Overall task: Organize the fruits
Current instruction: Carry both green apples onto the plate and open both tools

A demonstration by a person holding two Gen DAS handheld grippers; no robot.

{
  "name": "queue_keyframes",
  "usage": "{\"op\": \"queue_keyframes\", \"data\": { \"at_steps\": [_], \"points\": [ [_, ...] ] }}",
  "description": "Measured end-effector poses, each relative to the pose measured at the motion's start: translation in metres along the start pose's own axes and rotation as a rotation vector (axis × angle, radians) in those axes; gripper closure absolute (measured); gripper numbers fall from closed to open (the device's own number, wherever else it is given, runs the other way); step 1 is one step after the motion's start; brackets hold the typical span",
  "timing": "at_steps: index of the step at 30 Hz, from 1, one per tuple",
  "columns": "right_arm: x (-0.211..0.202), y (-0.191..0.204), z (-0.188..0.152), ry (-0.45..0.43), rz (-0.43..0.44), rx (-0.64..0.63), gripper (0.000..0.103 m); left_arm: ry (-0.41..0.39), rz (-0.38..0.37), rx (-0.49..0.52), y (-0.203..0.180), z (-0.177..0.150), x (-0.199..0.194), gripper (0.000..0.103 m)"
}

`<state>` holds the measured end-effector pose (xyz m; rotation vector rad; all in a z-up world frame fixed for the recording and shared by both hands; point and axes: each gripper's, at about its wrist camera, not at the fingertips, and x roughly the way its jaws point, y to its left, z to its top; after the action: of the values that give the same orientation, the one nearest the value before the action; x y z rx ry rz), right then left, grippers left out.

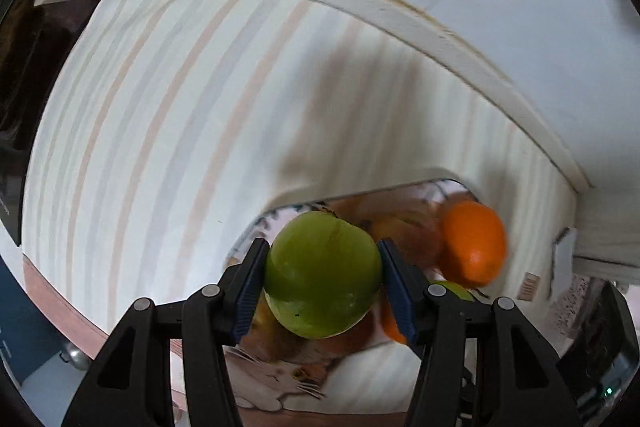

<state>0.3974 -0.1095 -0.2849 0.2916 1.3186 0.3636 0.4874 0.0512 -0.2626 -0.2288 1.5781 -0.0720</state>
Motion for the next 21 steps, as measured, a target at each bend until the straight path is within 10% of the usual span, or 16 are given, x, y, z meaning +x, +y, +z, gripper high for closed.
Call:
{"op": "queue_keyframes", "data": {
  "at_steps": [21],
  "points": [
    [0.022, 0.011, 0.021, 0.077, -0.028, -0.040, 0.040, 0.122, 0.078, -0.022, 0.041, -0.001, 0.049, 0.049]
  ]
}}
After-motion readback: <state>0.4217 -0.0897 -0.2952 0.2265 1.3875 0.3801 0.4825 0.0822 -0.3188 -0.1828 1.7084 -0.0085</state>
